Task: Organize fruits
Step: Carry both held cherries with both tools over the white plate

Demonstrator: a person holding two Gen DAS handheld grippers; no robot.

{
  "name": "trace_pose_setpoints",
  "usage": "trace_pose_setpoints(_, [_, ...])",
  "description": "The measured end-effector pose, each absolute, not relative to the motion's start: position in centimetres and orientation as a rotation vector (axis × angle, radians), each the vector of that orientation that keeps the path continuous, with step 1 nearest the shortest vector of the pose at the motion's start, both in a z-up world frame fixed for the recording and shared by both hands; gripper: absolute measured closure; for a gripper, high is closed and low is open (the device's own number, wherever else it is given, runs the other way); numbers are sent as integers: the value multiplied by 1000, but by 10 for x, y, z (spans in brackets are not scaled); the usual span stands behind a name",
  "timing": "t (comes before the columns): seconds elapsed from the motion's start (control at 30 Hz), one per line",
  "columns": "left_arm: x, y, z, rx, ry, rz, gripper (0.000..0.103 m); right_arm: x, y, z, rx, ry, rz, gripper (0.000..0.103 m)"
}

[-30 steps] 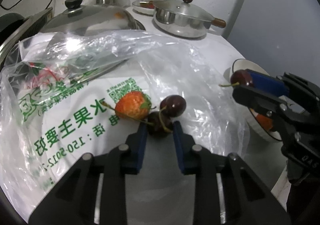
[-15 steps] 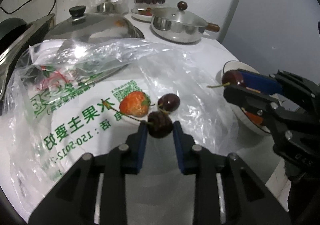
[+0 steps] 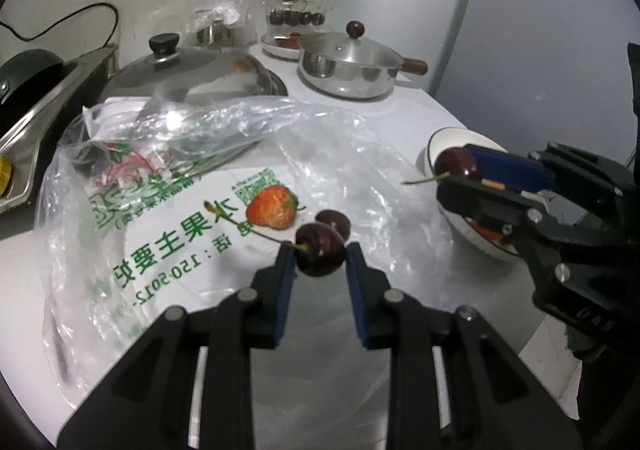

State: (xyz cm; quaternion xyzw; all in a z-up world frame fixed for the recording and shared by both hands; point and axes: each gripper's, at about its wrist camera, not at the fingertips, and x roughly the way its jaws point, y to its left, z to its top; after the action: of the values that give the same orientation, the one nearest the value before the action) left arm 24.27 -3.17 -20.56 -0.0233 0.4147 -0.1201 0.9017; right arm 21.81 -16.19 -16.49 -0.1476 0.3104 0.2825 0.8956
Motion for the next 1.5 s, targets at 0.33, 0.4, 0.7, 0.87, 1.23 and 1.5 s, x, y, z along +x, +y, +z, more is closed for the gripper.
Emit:
trace_pose_setpoints(0.33, [235,-46,-195,-23,840,-266,76,208,-173,-160,-298,633,570,73])
trace_pose_setpoints(0.4, [234,-50,-193,-19,837,-270,76,206,-177,-159,-296,632,566,73])
trace_pose_setpoints(0.7, [231,-71,-187,-4,829,-289,76,200,-198,-156,-282,624,545,73])
trace_pose_setpoints(0.87, [229,-85,-182,7,821,-303,76,198,-213,-155,-272,623,528,73])
trace_pose_setpoints(1.23, [231,-122,-180,46,825,-335,76,196,-254,-158,-236,625,481,73])
trace_pose_setpoints(1.5, [234,-149,-181,72,833,-366,76,195,-285,-163,-212,634,444,73])
